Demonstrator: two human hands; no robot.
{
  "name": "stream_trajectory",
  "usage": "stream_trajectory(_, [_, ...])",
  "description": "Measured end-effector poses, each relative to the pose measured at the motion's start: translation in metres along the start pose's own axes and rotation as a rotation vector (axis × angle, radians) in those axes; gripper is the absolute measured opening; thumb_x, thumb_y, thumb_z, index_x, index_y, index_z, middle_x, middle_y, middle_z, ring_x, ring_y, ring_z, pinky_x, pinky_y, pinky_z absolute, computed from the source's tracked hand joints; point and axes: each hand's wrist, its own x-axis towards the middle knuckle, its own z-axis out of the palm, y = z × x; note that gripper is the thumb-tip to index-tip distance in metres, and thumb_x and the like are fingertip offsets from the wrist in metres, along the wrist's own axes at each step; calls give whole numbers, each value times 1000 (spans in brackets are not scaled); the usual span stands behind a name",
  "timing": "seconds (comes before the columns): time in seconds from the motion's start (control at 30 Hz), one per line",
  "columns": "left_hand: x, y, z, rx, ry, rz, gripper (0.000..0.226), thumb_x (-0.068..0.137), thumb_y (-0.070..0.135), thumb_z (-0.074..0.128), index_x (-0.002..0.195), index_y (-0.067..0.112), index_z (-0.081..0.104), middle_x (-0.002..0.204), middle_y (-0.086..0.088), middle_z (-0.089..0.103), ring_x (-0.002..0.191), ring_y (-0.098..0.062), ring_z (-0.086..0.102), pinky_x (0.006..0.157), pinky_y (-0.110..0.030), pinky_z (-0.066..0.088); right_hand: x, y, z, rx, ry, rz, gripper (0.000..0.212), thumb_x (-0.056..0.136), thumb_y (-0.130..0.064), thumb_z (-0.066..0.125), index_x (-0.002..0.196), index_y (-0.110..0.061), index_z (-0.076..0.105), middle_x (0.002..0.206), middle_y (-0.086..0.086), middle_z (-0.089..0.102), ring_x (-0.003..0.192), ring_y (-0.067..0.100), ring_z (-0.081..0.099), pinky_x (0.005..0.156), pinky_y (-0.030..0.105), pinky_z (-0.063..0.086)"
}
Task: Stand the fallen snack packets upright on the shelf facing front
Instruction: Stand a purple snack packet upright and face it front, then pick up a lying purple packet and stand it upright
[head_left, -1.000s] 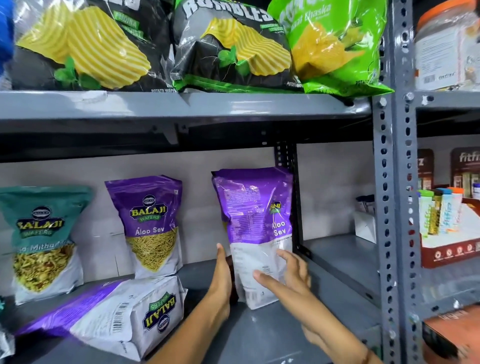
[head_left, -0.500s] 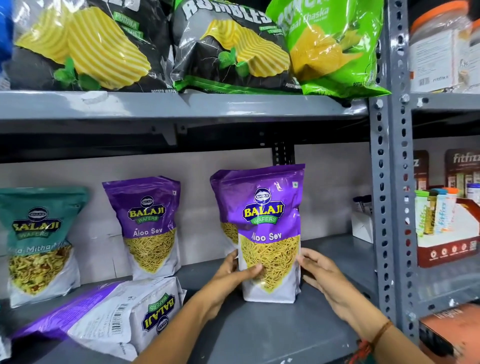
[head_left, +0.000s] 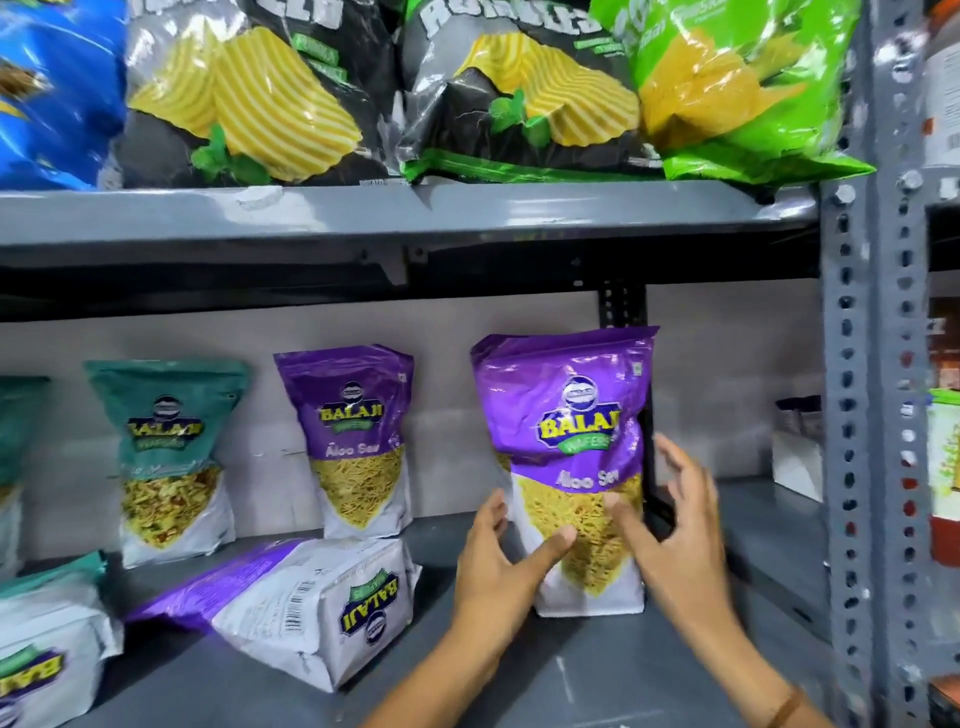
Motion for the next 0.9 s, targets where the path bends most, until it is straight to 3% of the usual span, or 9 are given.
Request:
stream_trajectory(0.07, [-20,21,-11,-31,174,162,90,53,71,75,131,35,53,133,21,59,125,6,54,109,-24,41,-1,-44,18,19,101,-283,57,78,-35,66,129,-14,51,128,4,54,124,24,51,107,44,42])
stream_trajectory(0.13, [-35,43,-30,-116,327,308,64,71,49,75,130,34,56,132,20,62,124,8,55,106,-21,41,-2,-85,39,60,46,-465,44,81,-29,64,122,-15,56,119,3,57,115,18,53,103,33,41])
stream_trajectory(0.23, [-40,57,-82,-165,560,366,49,85,25,69,131,33,54,132,24,59,128,6,51,109,-24,39,4,-121,88,193,-210,-441,32,83,-29,63,114,-20,64,111,-11,59,110,8,56,95,22,45])
stream_trajectory(0.33, [-33,44,-139,-106,742,163,73,84,30,69,147,33,35,152,14,41,144,-10,35,119,-40,30,13,-125,143,222,-465,-219,29,86,-28,63,115,-23,65,109,-21,62,110,3,58,88,31,54])
stream_trajectory(0.43, [-30,19,-177,24,844,-232,92,80,17,75,155,14,21,162,-11,25,150,-27,24,122,-43,22,21,-94,187,-21,-614,-34,28,87,-33,65,112,-24,66,116,-3,70,110,18,64,98,43,50])
stream_trajectory(0.53, [-37,-5,-202,-308,747,-432,58,63,10,77,117,6,57,117,-18,61,101,-30,61,84,-38,49,6,-73,210,-104,-963,304,50,82,-58,59,119,-25,66,127,-1,67,115,18,63,107,38,46])
stream_trajectory(0.6, [-40,-10,-209,-494,546,-518,31,62,11,70,90,11,55,82,-8,53,67,-17,47,57,-28,36,-6,-69,211,-57,-1151,522,57,82,-63,57,126,-28,64,129,-5,66,119,18,63,110,39,44])
stream_trajectory(0.77, [-27,-8,-216,-493,339,-606,20,93,7,52,111,15,53,82,-7,58,64,-16,50,49,-23,44,-16,-90,203,-91,-1124,710,47,77,-63,64,95,-22,76,84,-1,80,71,13,74,63,25,59])
stream_trajectory(0.9, [-10,-20,-220,-556,340,-562,67,64,10,56,132,6,55,121,-19,69,98,-31,70,77,-49,61,-27,-102,200,-97,-1034,742,52,77,-58,68,105,-15,74,103,7,79,80,19,72,59,25,55])
